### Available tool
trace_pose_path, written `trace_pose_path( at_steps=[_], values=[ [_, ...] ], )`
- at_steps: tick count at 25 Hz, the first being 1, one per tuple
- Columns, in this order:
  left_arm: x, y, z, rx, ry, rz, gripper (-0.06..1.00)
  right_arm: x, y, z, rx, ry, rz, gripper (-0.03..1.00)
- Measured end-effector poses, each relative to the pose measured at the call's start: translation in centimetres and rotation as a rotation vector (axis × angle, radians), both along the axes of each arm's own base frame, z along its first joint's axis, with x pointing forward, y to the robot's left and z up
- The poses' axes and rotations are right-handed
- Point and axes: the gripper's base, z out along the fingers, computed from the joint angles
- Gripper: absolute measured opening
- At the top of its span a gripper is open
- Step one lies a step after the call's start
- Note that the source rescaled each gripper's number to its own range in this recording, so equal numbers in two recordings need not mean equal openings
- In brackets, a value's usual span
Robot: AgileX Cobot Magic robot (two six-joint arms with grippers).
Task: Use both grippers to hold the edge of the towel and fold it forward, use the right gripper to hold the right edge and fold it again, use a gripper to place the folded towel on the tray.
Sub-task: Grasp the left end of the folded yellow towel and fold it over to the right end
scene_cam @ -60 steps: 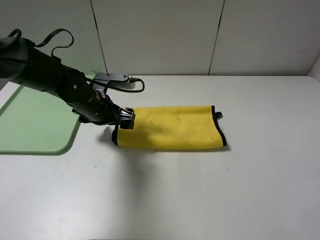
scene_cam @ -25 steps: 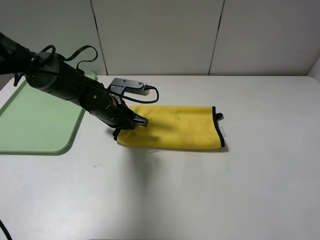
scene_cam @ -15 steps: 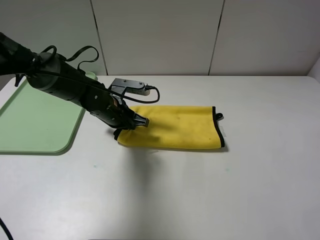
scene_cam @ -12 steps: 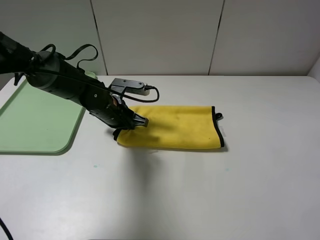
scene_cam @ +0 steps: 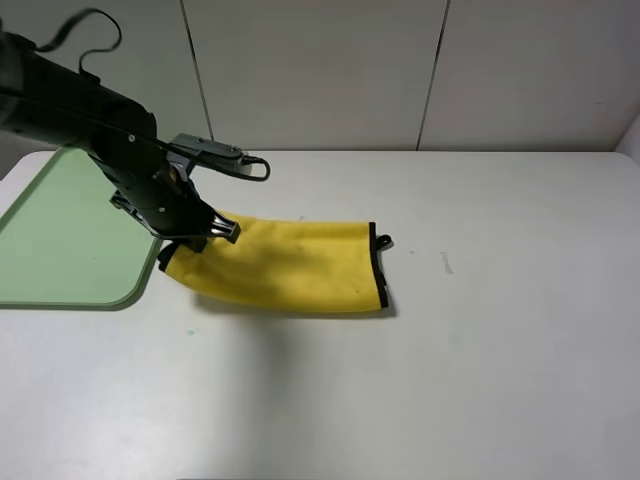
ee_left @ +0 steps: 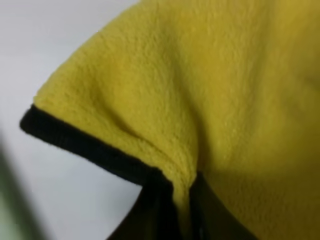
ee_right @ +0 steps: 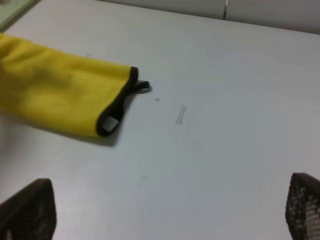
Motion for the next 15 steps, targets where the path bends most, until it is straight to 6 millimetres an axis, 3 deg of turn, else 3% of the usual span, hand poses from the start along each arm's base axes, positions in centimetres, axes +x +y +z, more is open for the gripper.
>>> trace_pose_path(
  at_steps=[4,7,15],
  values=[
    [0.0,1.1,2.7,0.074,-0.007,-0.001,0.07,0.0,0.0,0.0,0.000,0.000,0.000,1.00],
    [0.5,0.8,4.8,0.131,-0.009,-0.007,0.07,0.0,0.0,0.0,0.000,0.000,0.000,1.00],
    [0.6,-4.9,9.5,0.119,-0.123,-0.127,0.07,0.0,0.0,0.0,0.000,-0.001,0.000,1.00]
  ],
)
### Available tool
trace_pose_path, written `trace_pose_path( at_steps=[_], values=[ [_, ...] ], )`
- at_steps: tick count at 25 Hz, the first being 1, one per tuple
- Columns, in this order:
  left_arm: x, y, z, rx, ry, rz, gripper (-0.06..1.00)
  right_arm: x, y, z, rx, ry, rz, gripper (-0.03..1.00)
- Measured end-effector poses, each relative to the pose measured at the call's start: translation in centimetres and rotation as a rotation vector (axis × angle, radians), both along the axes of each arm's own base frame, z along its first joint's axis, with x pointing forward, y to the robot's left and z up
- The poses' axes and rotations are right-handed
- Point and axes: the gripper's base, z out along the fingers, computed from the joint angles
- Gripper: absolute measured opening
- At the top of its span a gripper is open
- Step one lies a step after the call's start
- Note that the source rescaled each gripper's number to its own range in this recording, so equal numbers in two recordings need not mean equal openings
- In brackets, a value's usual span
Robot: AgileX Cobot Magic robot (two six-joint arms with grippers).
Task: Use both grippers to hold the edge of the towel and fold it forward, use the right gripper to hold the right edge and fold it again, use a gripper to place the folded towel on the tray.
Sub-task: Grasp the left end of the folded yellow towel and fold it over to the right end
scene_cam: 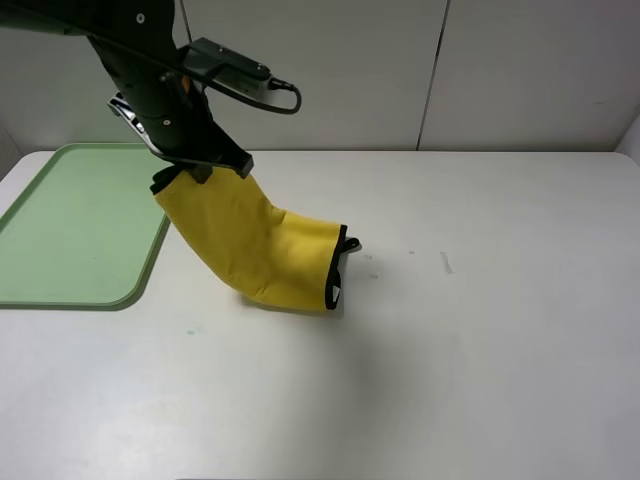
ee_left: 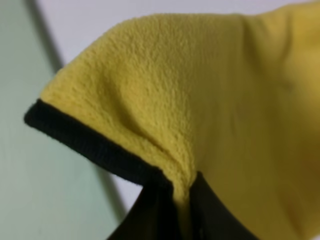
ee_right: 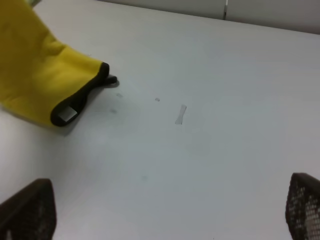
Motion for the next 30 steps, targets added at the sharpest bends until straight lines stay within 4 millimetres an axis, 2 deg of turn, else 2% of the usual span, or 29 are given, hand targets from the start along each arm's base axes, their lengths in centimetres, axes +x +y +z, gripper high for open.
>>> trace_pose_path(
  at_steps=[2,5,11,16,21,27,29,30],
  values=[
    [-0.6,-1.8,0.5,-0.012,-0.015,-0.043,0.07,0.0,0.0,0.0,0.000,0.000,0.000,1.00],
    [-1.2,-4.4,-0.2,-0.018,-0.004,-0.101,0.07,0.0,0.0,0.0,0.000,0.000,0.000,1.00],
    [-2.2,-9.7,-4.0,0.005,0.063,-0.197,0.07,0.0,0.0,0.0,0.000,0.000,0.000,1.00],
    [-2.3,-12.7,-6.4,0.012,0.080,-0.246,0.07,0.0,0.0,0.0,-0.001,0.000,0.000,1.00],
    [-2.6,-14.3,-8.5,-0.005,0.088,-0.276,0.07,0.0,0.0,0.0,-0.001,0.000,0.000,1.00],
    [-2.7,-14.7,-8.7,-0.020,0.080,-0.289,0.09,0.0,0.0,0.0,-0.001,0.000,0.000,1.00],
    [-2.8,-14.8,-8.7,-0.023,0.079,-0.297,0.20,0.0,0.0,0.0,-0.001,0.000,0.000,1.00],
    [-2.8,-14.8,-8.6,-0.022,0.073,-0.311,0.33,0.0,0.0,0.0,-0.002,-0.001,0.001,1.00]
  ],
)
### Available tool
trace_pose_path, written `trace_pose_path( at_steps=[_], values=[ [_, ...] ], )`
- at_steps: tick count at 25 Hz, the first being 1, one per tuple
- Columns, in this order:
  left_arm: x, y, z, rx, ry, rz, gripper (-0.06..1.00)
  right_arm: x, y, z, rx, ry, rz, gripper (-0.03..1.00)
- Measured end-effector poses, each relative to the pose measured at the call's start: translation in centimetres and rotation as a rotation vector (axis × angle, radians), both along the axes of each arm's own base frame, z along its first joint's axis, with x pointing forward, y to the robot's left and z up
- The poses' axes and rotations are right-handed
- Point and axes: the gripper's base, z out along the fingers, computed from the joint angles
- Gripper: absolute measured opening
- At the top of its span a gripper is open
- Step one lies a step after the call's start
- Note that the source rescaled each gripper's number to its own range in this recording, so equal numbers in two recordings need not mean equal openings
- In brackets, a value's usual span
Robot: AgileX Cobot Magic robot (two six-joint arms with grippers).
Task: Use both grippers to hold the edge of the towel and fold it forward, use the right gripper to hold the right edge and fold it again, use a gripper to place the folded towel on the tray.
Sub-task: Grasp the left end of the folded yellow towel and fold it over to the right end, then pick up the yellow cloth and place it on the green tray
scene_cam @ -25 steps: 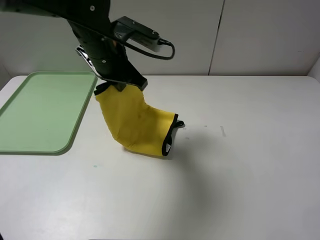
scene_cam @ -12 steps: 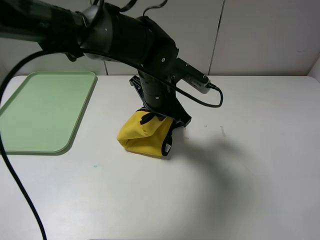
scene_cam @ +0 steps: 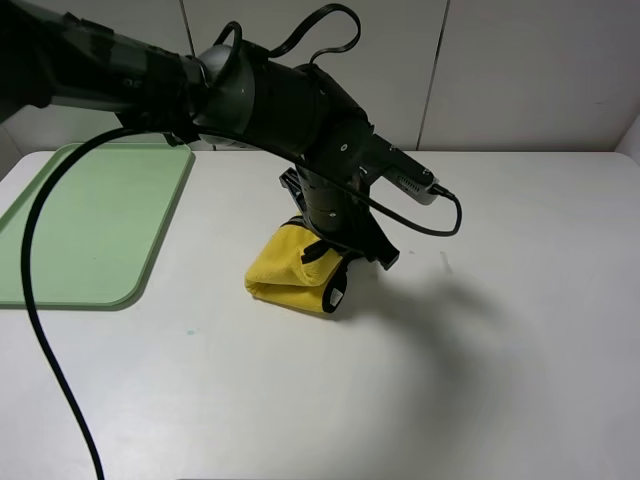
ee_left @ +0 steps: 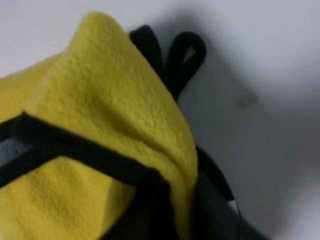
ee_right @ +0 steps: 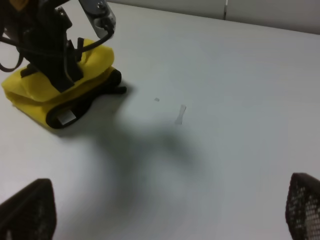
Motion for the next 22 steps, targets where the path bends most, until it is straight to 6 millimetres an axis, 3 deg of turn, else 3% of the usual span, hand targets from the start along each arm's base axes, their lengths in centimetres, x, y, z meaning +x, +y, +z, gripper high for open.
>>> trace_pose_path(
  at_steps=[3,6,11,16,22],
  values=[
    [0.1,-0.2,0.1,-0.012,-0.014,-0.023,0.79,0.0,0.0,0.0,0.000,0.000,0.000,1.00],
    [0.1,-0.3,0.2,-0.026,-0.015,-0.022,0.95,0.0,0.0,0.0,0.000,0.000,0.000,1.00],
    [0.0,-0.2,1.7,-0.051,-0.035,-0.020,0.99,0.0,0.0,0.0,0.000,0.000,0.000,1.00],
    [-0.1,0.5,5.7,-0.115,-0.091,-0.012,1.00,0.0,0.0,0.0,0.000,0.000,0.000,1.00],
    [0.8,3.7,9.0,-0.096,-0.095,0.077,1.00,0.0,0.0,0.0,0.000,0.000,0.000,1.00]
  ],
)
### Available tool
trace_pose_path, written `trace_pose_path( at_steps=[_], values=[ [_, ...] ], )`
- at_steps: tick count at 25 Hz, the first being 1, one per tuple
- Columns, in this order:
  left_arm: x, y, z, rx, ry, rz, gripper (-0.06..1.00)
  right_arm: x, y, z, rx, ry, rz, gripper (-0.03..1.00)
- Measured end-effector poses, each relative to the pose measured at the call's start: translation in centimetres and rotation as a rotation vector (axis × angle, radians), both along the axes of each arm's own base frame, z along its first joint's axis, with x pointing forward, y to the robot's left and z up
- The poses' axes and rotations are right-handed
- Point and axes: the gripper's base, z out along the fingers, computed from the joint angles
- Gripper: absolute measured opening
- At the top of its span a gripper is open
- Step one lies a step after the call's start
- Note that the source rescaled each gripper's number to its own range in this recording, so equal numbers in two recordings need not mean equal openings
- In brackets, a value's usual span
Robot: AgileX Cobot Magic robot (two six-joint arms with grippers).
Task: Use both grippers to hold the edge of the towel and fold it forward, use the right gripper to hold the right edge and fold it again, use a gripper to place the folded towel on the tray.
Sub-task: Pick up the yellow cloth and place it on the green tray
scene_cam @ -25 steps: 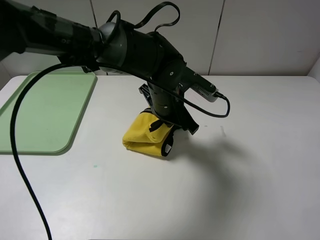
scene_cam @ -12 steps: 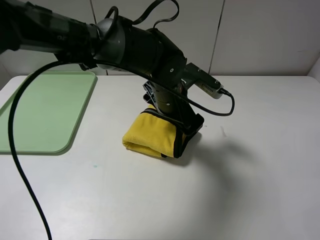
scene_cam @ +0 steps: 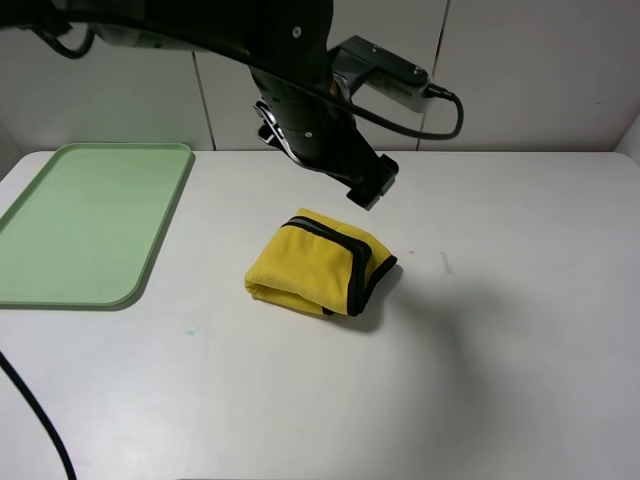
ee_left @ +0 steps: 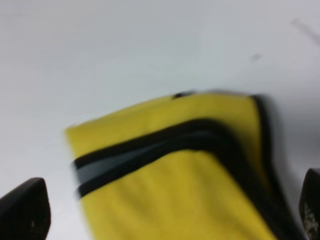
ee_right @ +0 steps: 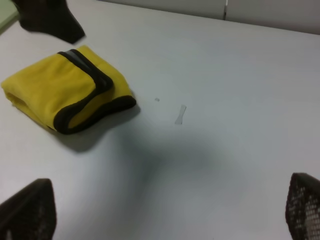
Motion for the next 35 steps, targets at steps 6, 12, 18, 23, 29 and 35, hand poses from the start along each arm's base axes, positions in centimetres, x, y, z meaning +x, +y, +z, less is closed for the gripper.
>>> trace_pose_path(
  at_steps=[6,12,18,23,29,35],
  values=[
    [1.5,2.6,-0.2,0.052,0.044,0.086,1.00,0.0,0.0,0.0,0.000,0.000,0.000,1.00],
    [3.0,3.1,-3.8,0.098,0.111,0.136,1.00,0.0,0.0,0.0,0.000,0.000,0.000,1.00],
    [4.0,3.4,-8.3,0.158,0.183,0.161,1.00,0.0,0.0,0.0,0.000,0.000,0.000,1.00],
    [4.6,3.3,-11.1,0.175,0.208,0.158,1.00,0.0,0.0,0.0,0.000,0.000,0.000,1.00],
    [4.8,3.1,-12.9,0.172,0.218,0.150,1.00,0.0,0.0,0.0,0.000,0.000,0.000,1.00],
    [4.9,2.9,-14.1,0.141,0.246,0.163,1.00,0.0,0.0,0.0,0.000,0.000,0.000,1.00]
  ],
)
